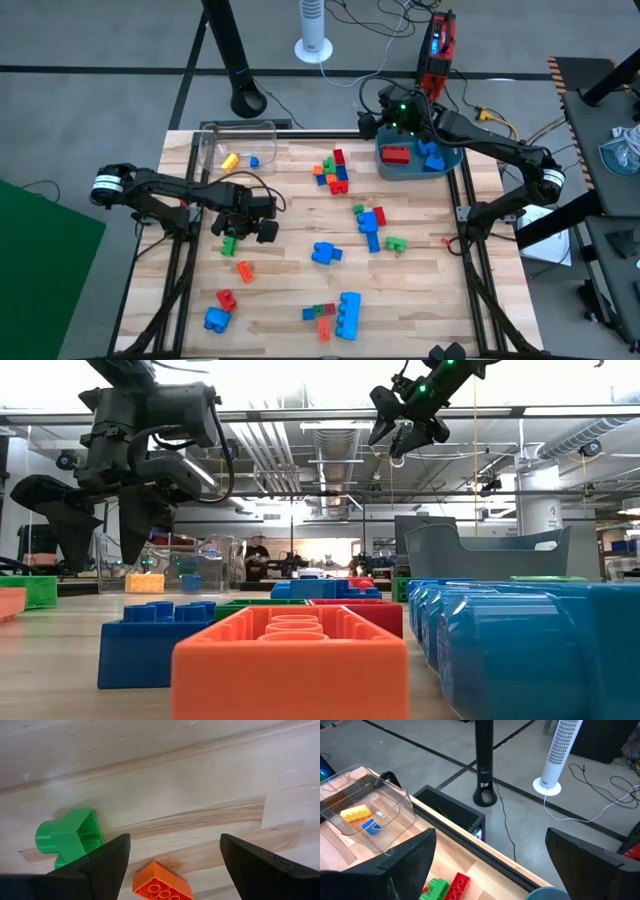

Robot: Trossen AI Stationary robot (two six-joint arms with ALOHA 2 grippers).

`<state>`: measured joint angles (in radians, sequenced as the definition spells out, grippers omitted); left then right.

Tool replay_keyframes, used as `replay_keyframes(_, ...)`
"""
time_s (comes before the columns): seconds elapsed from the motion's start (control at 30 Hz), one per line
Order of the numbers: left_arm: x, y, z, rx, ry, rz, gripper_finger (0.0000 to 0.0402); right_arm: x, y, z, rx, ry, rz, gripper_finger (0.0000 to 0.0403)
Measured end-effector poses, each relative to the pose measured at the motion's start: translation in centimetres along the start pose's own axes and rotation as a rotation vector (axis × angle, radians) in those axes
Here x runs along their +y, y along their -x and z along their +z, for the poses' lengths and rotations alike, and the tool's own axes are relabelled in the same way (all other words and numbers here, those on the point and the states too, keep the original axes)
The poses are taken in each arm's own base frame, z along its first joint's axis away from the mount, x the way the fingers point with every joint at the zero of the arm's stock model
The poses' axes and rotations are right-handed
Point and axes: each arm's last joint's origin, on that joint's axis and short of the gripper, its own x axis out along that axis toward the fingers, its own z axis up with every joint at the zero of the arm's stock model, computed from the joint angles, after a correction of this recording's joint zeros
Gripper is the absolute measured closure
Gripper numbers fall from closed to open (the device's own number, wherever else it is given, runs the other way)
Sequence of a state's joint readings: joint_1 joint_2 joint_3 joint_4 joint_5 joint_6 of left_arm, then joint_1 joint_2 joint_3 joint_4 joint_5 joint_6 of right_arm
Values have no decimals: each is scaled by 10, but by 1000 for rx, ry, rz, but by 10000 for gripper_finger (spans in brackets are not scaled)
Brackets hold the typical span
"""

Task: Sort blocks by size
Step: Put the big green game piece into the blue bin

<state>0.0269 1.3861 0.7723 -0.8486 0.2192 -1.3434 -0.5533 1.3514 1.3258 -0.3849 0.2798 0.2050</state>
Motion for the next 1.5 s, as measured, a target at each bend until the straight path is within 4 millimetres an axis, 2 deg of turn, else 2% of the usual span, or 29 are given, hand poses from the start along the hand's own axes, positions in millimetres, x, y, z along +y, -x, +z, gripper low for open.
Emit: replay_keyframes(1.5,-4,0,1,-9,-5,-42,106,0,0,0,1,5,0,39)
